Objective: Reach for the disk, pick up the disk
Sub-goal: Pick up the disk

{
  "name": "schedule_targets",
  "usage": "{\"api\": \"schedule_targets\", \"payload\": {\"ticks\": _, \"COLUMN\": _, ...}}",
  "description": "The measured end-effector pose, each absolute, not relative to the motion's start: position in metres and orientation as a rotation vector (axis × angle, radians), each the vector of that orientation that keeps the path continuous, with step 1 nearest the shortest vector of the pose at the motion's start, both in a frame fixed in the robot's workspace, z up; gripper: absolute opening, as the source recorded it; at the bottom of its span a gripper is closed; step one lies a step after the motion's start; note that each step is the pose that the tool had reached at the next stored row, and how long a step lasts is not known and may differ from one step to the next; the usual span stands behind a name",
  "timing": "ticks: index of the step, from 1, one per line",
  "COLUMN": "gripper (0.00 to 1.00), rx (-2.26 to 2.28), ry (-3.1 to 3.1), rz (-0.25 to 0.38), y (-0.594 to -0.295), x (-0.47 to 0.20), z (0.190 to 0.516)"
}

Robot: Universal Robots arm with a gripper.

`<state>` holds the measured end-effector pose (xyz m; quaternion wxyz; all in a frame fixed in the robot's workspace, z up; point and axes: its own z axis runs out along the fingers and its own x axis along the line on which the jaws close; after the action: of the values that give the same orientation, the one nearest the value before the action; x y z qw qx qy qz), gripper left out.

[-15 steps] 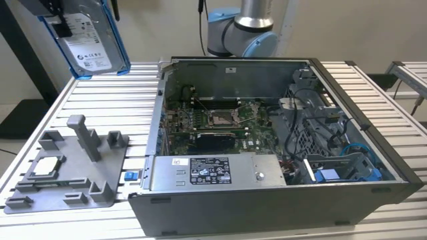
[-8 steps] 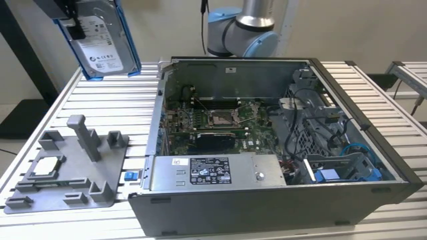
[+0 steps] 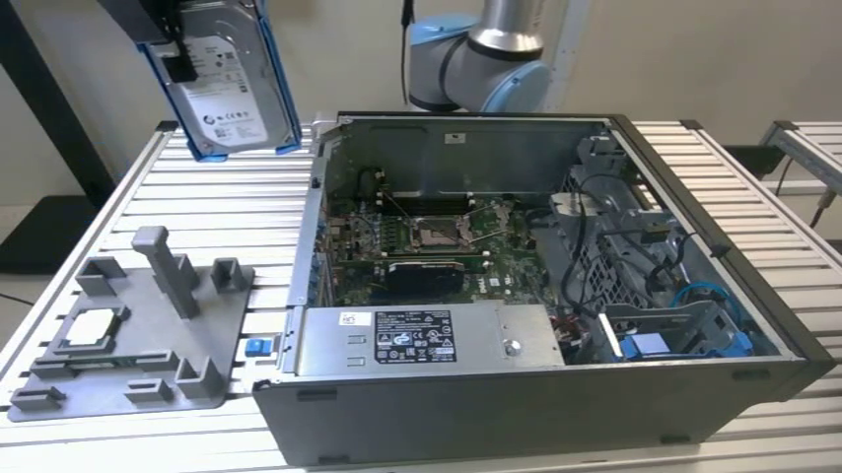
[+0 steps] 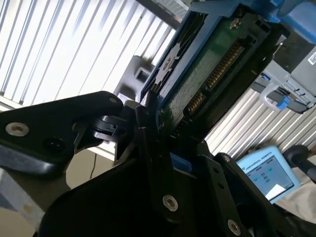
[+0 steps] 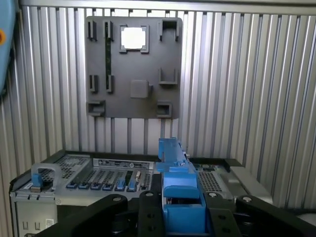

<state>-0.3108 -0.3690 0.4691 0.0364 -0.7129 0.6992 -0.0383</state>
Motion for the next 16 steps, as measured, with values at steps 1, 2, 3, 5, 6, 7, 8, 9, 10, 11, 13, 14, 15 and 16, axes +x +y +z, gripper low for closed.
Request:
{"api": "schedule_targets", "payload": {"ticks": 1, "gripper": 0.00, "rx": -2.189, "ry": 2.147, "rz": -0.118, "y": -0.369, "x": -0.307, "z": 0.469}}
{"api": "schedule_targets", "payload": {"ticks": 2, "gripper": 0.00, "rx": -2.189, "ry": 2.147, "rz": -0.118, "y": -0.369, "x": -0.304, "z": 0.468}}
{"api": "schedule_targets", "payload": {"ticks": 3, "gripper": 0.00, "rx": -2.189, "ry": 2.147, "rz": -0.118, "y": -0.369, "x": -0.300, "z": 0.468}}
{"api": "schedule_targets", "payload": {"ticks": 5, "gripper": 0.00, "rx": -2.189, "ry": 2.148, "rz": -0.117, "y": -0.369, "x": -0.291, "z": 0.466}}
{"api": "schedule_targets", "payload": {"ticks": 6, "gripper": 0.00, "rx": -2.190, "ry": 2.148, "rz": -0.116, "y": -0.369, "x": -0.286, "z": 0.465}}
{"api": "schedule_targets", "payload": {"ticks": 7, "gripper": 0.00, "rx": -2.192, "ry": 2.150, "rz": -0.112, "y": -0.369, "x": -0.282, "z": 0.464}}
{"api": "schedule_targets", "payload": {"ticks": 8, "gripper": 0.00, "rx": -2.194, "ry": 2.152, "rz": -0.107, "y": -0.369, "x": -0.277, "z": 0.464}}
{"api": "schedule_targets", "payload": {"ticks": 9, "gripper": 0.00, "rx": -2.197, "ry": 2.155, "rz": -0.101, "y": -0.369, "x": -0.273, "z": 0.463}}
{"api": "schedule_targets", "payload": {"ticks": 10, "gripper": 0.00, "rx": -2.201, "ry": 2.159, "rz": -0.094, "y": -0.369, "x": -0.268, "z": 0.463}}
{"api": "schedule_targets", "payload": {"ticks": 11, "gripper": 0.00, "rx": -2.204, "ry": 2.162, "rz": -0.087, "y": -0.369, "x": -0.265, "z": 0.463}}
{"api": "schedule_targets", "payload": {"ticks": 13, "gripper": 0.00, "rx": -2.215, "ry": 2.173, "rz": -0.063, "y": -0.369, "x": -0.261, "z": 0.463}}
{"api": "schedule_targets", "payload": {"ticks": 14, "gripper": 0.00, "rx": -2.220, "ry": 2.178, "rz": -0.053, "y": -0.369, "x": -0.259, "z": 0.465}}
{"api": "schedule_targets", "payload": {"ticks": 15, "gripper": 0.00, "rx": -2.224, "ry": 2.181, "rz": -0.046, "y": -0.369, "x": -0.257, "z": 0.467}}
{"api": "schedule_targets", "payload": {"ticks": 16, "gripper": 0.00, "rx": -2.227, "ry": 2.184, "rz": -0.039, "y": -0.369, "x": -0.256, "z": 0.469}}
